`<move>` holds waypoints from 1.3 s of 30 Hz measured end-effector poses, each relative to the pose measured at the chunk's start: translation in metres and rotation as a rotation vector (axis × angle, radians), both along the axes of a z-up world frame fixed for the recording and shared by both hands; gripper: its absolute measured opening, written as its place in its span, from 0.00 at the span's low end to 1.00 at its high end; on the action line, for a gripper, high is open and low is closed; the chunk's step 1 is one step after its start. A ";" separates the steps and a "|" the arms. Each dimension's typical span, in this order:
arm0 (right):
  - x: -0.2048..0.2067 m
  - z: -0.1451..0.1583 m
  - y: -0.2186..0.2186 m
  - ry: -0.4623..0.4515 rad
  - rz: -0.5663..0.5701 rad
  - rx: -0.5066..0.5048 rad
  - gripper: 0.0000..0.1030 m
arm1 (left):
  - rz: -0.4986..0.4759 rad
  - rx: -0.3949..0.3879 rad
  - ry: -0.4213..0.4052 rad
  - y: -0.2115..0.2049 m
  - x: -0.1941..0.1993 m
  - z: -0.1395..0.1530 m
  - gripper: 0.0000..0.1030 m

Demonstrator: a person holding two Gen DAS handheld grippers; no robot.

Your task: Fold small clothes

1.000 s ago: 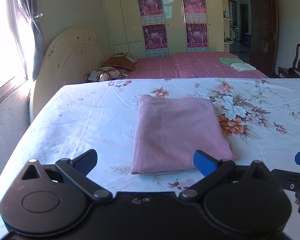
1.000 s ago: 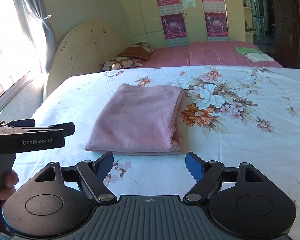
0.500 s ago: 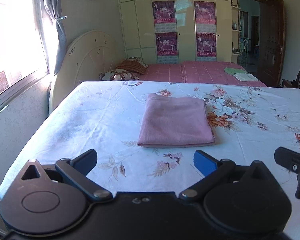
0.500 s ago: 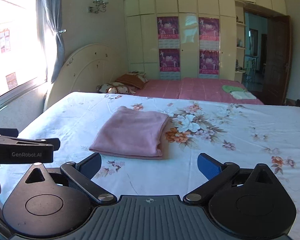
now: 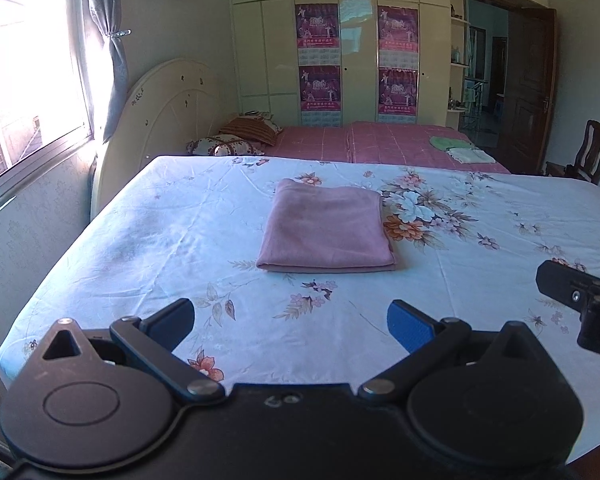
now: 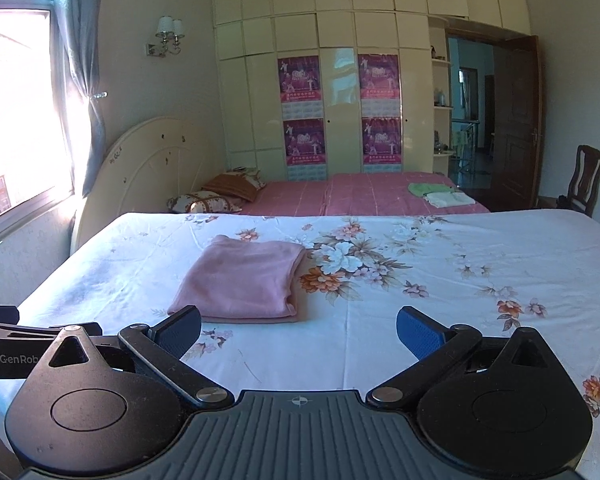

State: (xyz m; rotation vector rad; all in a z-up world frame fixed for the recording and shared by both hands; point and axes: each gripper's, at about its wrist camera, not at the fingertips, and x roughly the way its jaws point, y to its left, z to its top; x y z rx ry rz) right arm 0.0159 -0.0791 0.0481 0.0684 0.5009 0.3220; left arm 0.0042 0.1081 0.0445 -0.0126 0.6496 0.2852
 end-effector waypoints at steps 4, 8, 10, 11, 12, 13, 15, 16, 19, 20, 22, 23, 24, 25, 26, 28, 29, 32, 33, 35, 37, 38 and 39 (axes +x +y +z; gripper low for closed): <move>-0.006 0.004 0.001 -0.012 0.013 0.003 1.00 | 0.010 -0.009 0.007 0.000 -0.005 0.000 1.00; -0.010 0.005 0.004 -0.021 0.025 0.009 1.00 | 0.028 -0.011 0.001 0.002 -0.011 0.003 1.00; -0.011 0.005 0.006 -0.021 0.027 0.009 1.00 | 0.037 -0.009 -0.001 0.003 -0.013 0.004 1.00; -0.011 0.005 0.006 -0.022 0.030 0.008 1.00 | 0.040 -0.010 -0.001 0.004 -0.013 0.004 1.00; -0.012 0.005 0.006 -0.022 0.032 0.008 1.00 | 0.042 -0.012 -0.002 0.004 -0.014 0.005 1.00; -0.012 0.004 0.006 -0.022 0.033 0.007 1.00 | 0.044 -0.013 0.000 0.005 -0.014 0.004 1.00; -0.011 0.004 0.007 -0.021 0.037 0.006 1.00 | 0.049 -0.015 0.003 0.006 -0.014 0.003 1.00; -0.011 0.004 0.008 -0.020 0.037 0.004 1.00 | 0.049 -0.015 0.005 0.006 -0.014 0.003 1.00; -0.011 0.003 0.009 -0.019 0.037 0.002 1.00 | 0.051 -0.020 0.008 0.007 -0.014 0.001 1.00; -0.011 0.003 0.009 -0.019 0.035 0.003 1.00 | 0.051 -0.022 0.009 0.008 -0.014 0.001 1.00; -0.010 0.003 0.009 -0.019 0.036 0.003 1.00 | 0.051 -0.021 0.009 0.008 -0.014 0.000 1.00; -0.010 0.003 0.009 -0.019 0.035 0.002 1.00 | 0.051 -0.021 0.009 0.008 -0.014 0.000 1.00; -0.010 0.002 0.010 -0.020 0.033 0.001 1.00 | 0.051 -0.020 0.008 0.008 -0.014 0.000 1.00; -0.010 0.001 0.009 -0.020 0.032 0.001 1.00 | 0.051 -0.020 0.009 0.008 -0.014 0.000 1.00; -0.010 0.001 0.009 -0.019 0.032 0.001 1.00 | 0.051 -0.020 0.009 0.008 -0.014 0.000 1.00; -0.009 0.000 0.009 -0.016 0.033 0.002 1.00 | 0.052 -0.022 0.009 0.008 -0.014 0.000 1.00; -0.010 0.000 0.009 -0.016 0.034 0.002 1.00 | 0.053 -0.023 0.009 0.009 -0.014 0.000 1.00; -0.009 0.000 0.008 -0.015 0.035 0.003 1.00 | 0.054 -0.023 0.011 0.009 -0.013 0.000 1.00; -0.009 0.000 0.008 -0.014 0.035 0.004 1.00 | 0.054 -0.023 0.011 0.010 -0.013 0.000 1.00; -0.008 -0.001 0.008 -0.010 0.036 0.006 1.00 | 0.054 -0.023 0.011 0.010 -0.013 0.000 1.00; -0.007 -0.001 0.008 -0.009 0.039 0.005 1.00 | 0.055 -0.023 0.011 0.010 -0.013 0.000 1.00; -0.006 -0.001 0.009 -0.008 0.040 0.003 1.00 | 0.054 -0.023 0.012 0.010 -0.013 0.000 1.00; -0.005 -0.002 0.009 -0.006 0.041 0.003 1.00 | 0.055 -0.024 0.014 0.011 -0.013 0.000 1.00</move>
